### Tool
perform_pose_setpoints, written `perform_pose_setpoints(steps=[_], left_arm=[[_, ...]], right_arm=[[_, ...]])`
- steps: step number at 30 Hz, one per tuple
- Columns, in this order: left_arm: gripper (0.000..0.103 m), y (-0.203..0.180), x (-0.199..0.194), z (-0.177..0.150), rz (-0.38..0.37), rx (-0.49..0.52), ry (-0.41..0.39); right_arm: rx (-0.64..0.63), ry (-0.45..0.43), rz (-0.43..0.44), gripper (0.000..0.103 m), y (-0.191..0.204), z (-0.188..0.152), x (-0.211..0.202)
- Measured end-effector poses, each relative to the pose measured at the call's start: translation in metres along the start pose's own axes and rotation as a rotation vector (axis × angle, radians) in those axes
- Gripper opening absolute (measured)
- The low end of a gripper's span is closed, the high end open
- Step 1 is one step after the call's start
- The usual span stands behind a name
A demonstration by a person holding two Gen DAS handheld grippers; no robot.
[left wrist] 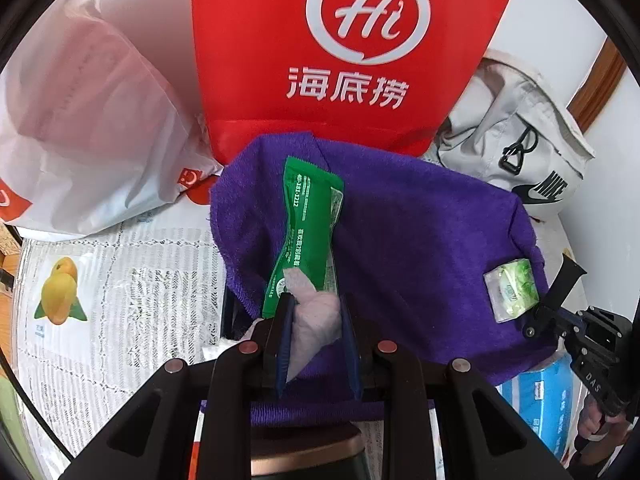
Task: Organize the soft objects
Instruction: 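Carry the white tissue and blue tissue box toward the purple towel with both grippers, then open the left gripper over the towel while the right gripper sets the tissue box beside it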
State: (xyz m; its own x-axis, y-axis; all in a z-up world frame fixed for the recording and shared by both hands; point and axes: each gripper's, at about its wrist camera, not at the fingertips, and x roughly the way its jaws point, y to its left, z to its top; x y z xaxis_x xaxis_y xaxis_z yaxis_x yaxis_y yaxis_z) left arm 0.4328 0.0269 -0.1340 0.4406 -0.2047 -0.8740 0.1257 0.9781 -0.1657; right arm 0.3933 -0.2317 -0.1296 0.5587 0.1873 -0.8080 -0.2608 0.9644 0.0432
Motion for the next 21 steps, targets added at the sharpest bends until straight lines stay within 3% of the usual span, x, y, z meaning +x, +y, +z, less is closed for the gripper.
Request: perform_pose_setpoints(steps=[7, 16, 18, 19, 21], left_arm=[[0.022, 0.002, 0.012, 0.003, 0.011, 0.005, 0.031], [0.024, -0.001, 0.026, 0.006, 0.012, 0.003, 0.052], [0.027, -0.002, 0.027, 0.008, 0.008, -0.005, 0.051], [0.029, -0.002, 0.028, 0.009, 0.005, -0.007, 0.051], [0.046, -0.002, 0.027, 0.011, 0.005, -0.021, 0.051]], right_arm=[[-0.016, 0.061, -0.005, 0.004, 0.004, 0.001, 0.017], [-0.032, 0.077, -0.016, 0.006, 0.004, 0.006, 0.026], [-0.025, 0.075, -0.019, 0.011, 0.003, 0.007, 0.026], [-0.023, 0.072, -0.02, 0.018, 0.002, 0.007, 0.025], [-0.024, 0.065, -0.029, 0.034, 0.0, 0.007, 0.023]])
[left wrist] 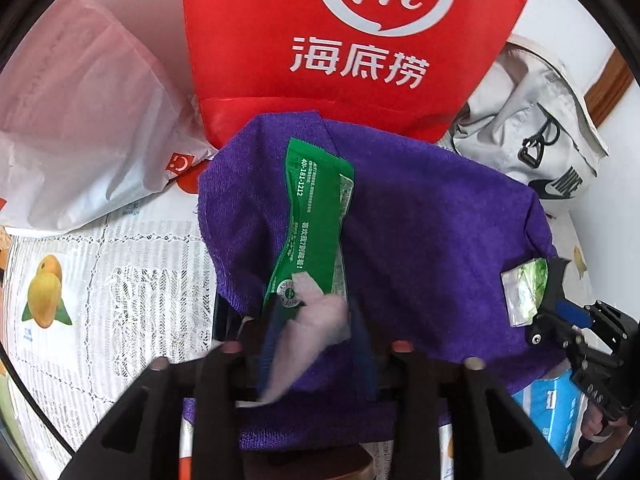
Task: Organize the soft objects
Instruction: 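Open the left gripper over the towel while the right gripper sets the tissue box beside it, then move both grippers back to the pile, left gripper over the yellow mesh bag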
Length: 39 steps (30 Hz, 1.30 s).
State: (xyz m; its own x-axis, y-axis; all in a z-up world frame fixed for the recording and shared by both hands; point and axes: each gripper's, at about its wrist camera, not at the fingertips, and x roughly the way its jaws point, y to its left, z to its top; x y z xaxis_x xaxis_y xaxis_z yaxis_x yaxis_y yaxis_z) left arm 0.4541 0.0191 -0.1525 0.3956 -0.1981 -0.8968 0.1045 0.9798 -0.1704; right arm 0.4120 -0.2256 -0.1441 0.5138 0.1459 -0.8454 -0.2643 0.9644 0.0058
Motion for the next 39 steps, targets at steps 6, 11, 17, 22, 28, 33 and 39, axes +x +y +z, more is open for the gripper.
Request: perform_pose_setpoints(steps=[6, 11, 17, 22, 28, 33, 39], left_arm=[[0.059, 0.001, -0.018, 0.002, 0.008, -0.016, -0.044], [0.058, 0.0, -0.044, -0.004, 0.026, -0.01, -0.081], [0.058, -0.007, -0.091, -0.03, 0.009, 0.019, -0.146], [0.058, -0.021, -0.132, -0.068, 0.003, 0.065, -0.216], [0.058, -0.024, -0.162, -0.121, 0.015, 0.079, -0.205], [0.058, -0.028, -0.161, -0.169, -0.005, 0.045, -0.148], [0.059, -0.031, -0.146, -0.218, -0.048, 0.047, -0.073]], right_arm=[[-0.01, -0.026, -0.043, 0.044, -0.004, 0.0, -0.013], [0.005, -0.061, -0.065, 0.044, -0.005, -0.005, -0.034], [0.024, -0.131, -0.06, 0.044, 0.005, -0.026, -0.083], [0.038, -0.164, -0.048, 0.045, 0.019, -0.051, -0.116], [0.063, -0.152, 0.008, 0.046, 0.036, -0.09, -0.142], [0.068, -0.15, 0.024, 0.054, 0.053, -0.132, -0.159], [0.039, -0.144, 0.038, 0.058, 0.073, -0.171, -0.168]])
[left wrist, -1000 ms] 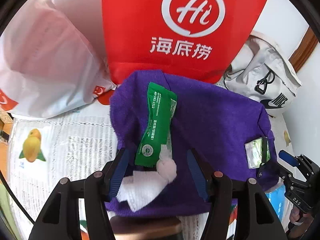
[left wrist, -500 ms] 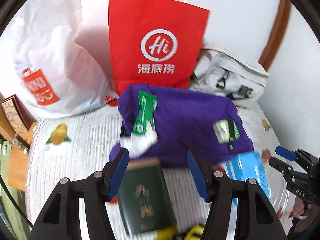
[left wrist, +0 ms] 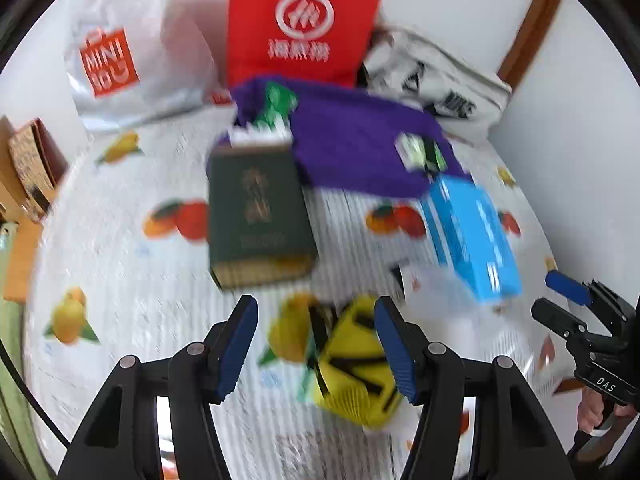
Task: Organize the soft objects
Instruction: 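Move both grippers back to the pile, left gripper over the yellow mesh bag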
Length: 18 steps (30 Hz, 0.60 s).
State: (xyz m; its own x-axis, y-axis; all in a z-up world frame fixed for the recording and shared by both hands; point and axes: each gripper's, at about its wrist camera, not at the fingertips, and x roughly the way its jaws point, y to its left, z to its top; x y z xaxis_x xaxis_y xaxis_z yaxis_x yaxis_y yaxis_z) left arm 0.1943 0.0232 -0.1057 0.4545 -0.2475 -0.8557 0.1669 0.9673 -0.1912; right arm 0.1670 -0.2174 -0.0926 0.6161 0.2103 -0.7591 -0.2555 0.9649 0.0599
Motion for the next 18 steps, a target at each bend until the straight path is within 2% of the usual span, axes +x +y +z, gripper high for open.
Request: perform_pose_setpoints(steps=[1, 3, 6, 9, 11, 14, 16, 18], left_arm=[[0.06, -0.001, 0.003, -0.007, -0.007, 0.004, 0.013], [0.069, -0.002, 0.009, -0.018, -0.016, 0.013, 0.033], [0.071, -0.002, 0.023, -0.031, -0.022, 0.019, 0.075], [0.073, -0.005, 0.03, -0.039, -0.062, 0.042, 0.093], [0.081, -0.011, 0.033, -0.042, -0.063, 0.09, 0.09], [0.082, -0.017, 0.039, -0.046, -0.052, 0.141, 0.093], [0.083, -0.019, 0.043, -0.047, -0.1, 0.151, 0.099], [0.083, -0.023, 0.05, -0.047, -0.117, 0.171, 0.131]], right_arm=[[-0.003, 0.003, 0.003, 0.058, 0.003, -0.005, -0.001], [-0.003, 0.014, -0.002, 0.058, 0.007, -0.019, -0.003], [0.013, 0.025, -0.002, 0.058, 0.007, -0.035, -0.006], [0.034, 0.046, -0.017, 0.058, 0.003, -0.048, -0.006], [0.047, 0.056, -0.031, 0.058, 0.001, -0.056, -0.006], [0.063, 0.067, -0.041, 0.058, -0.003, -0.064, -0.004], [0.072, 0.076, -0.044, 0.058, -0.004, -0.068, -0.001], [0.073, 0.084, -0.045, 0.058, -0.005, -0.07, 0.001]])
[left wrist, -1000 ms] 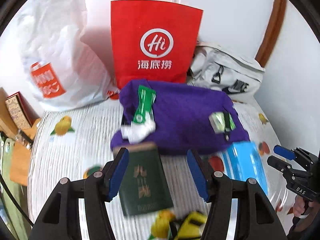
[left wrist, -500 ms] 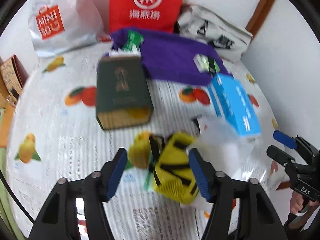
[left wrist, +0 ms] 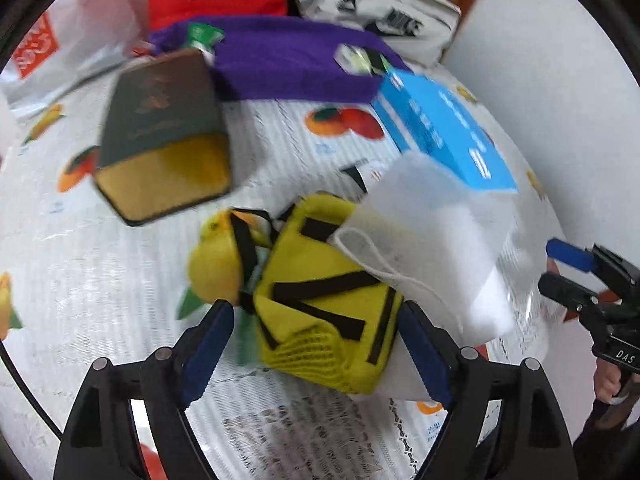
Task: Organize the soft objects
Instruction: 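Move both grippers back to the pile, left gripper over the yellow mesh bag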
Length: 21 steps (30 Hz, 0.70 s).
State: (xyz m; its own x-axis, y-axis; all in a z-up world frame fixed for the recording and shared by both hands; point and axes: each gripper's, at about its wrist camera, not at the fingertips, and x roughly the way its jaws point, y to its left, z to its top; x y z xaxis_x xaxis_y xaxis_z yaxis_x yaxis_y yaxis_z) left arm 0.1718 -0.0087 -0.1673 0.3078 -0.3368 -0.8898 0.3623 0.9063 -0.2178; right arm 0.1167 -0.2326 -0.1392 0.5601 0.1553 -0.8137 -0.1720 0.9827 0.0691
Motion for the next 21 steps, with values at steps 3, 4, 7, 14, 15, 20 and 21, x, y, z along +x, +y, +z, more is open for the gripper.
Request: perform_pose_setpoints(steps=[3, 4, 7, 14, 15, 20, 21], left_arm=[[0.084, -0.007, 0.001, 0.004, 0.016, 0.042, -0.005], [0.084, -0.009, 0.002, 0.005, 0.018, 0.05, -0.007], [0.088, -0.015, 0.014, 0.009, 0.043, 0.083, 0.024], [0.073, -0.023, 0.006, 0.006, 0.068, 0.146, -0.049], [0.071, -0.02, -0.001, 0.005, 0.06, 0.138, -0.068], [0.07, -0.004, -0.028, 0.0, 0.094, 0.088, -0.13], [0.07, 0.001, -0.033, -0.002, 0.097, 0.073, -0.14]], right_arm=[[-0.005, 0.004, -0.005, 0.058, 0.001, 0.0, 0.003], [-0.005, 0.005, -0.003, 0.058, 0.001, 0.0, 0.003], [-0.001, 0.015, 0.003, 0.058, 0.001, 0.001, 0.008], [-0.013, 0.019, 0.021, 0.058, 0.008, 0.001, 0.011], [-0.015, 0.018, 0.024, 0.058, 0.008, 0.001, 0.011], [-0.034, 0.017, 0.036, 0.058, 0.015, 0.001, 0.011], [-0.038, 0.017, 0.039, 0.058, 0.017, 0.001, 0.011]])
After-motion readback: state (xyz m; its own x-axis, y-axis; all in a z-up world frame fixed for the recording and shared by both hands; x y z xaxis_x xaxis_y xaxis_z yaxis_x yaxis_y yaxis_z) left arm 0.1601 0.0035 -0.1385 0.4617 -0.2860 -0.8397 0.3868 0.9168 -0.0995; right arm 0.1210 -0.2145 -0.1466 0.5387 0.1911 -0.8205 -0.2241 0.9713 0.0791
